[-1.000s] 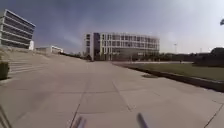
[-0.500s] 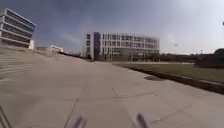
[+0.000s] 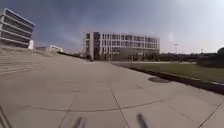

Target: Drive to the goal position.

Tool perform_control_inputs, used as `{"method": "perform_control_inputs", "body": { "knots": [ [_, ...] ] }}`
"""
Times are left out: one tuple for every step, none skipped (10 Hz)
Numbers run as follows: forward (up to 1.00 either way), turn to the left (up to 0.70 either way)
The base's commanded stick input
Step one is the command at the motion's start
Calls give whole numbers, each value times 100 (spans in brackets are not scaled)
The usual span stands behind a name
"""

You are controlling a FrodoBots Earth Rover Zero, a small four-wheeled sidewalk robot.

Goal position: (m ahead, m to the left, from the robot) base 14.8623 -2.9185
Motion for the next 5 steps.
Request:
{"method": "perform_control_inputs", "body": {
  "knots": [
    [70, 0],
    [70, 0],
    [70, 0],
    [70, 0],
    [70, 0]
  ]
}}
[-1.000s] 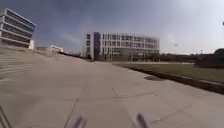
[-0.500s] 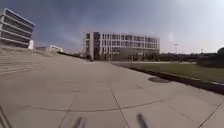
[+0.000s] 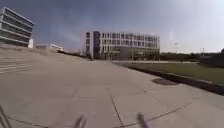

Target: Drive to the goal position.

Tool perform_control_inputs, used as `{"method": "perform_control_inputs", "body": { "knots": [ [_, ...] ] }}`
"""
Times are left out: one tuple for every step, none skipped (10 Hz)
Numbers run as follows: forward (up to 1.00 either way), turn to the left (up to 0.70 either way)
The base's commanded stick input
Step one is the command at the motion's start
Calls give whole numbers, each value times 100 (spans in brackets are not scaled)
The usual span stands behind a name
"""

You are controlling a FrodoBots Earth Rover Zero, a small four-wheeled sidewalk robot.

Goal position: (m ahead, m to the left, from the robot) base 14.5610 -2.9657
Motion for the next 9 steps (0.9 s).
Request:
{"method": "perform_control_inputs", "body": {
  "knots": [
    [70, 0],
    [70, 0],
    [70, 0],
    [70, 0],
    [70, 0],
    [70, 0],
    [70, 0],
    [70, 0],
    [70, 0]
  ]
}}
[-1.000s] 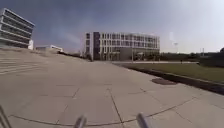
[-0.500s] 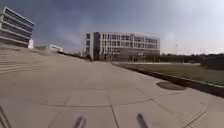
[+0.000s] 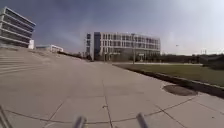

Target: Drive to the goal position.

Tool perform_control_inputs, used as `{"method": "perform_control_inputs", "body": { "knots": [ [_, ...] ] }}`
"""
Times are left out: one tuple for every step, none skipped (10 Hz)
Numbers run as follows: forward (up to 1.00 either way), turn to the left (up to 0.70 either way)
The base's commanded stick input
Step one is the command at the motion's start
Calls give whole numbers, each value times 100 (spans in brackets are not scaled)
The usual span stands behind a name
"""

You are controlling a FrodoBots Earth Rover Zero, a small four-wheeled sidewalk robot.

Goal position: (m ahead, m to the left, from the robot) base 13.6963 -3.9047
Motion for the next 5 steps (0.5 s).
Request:
{"method": "perform_control_inputs", "body": {
  "knots": [
    [70, 0],
    [70, 10],
    [70, 27],
    [70, 35],
    [70, 35]
  ]
}}
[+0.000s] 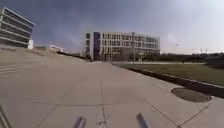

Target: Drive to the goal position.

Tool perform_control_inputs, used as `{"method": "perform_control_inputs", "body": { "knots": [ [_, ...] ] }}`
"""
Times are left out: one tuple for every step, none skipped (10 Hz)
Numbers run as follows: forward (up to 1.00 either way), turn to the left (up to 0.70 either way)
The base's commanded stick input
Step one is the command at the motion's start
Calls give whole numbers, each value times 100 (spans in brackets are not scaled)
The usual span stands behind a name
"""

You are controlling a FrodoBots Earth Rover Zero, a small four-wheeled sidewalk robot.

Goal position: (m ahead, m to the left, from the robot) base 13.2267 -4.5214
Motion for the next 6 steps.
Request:
{"method": "perform_control_inputs", "body": {
  "knots": [
    [70, 31],
    [70, 4],
    [70, 0],
    [70, 0],
    [70, 0],
    [70, 0]
  ]
}}
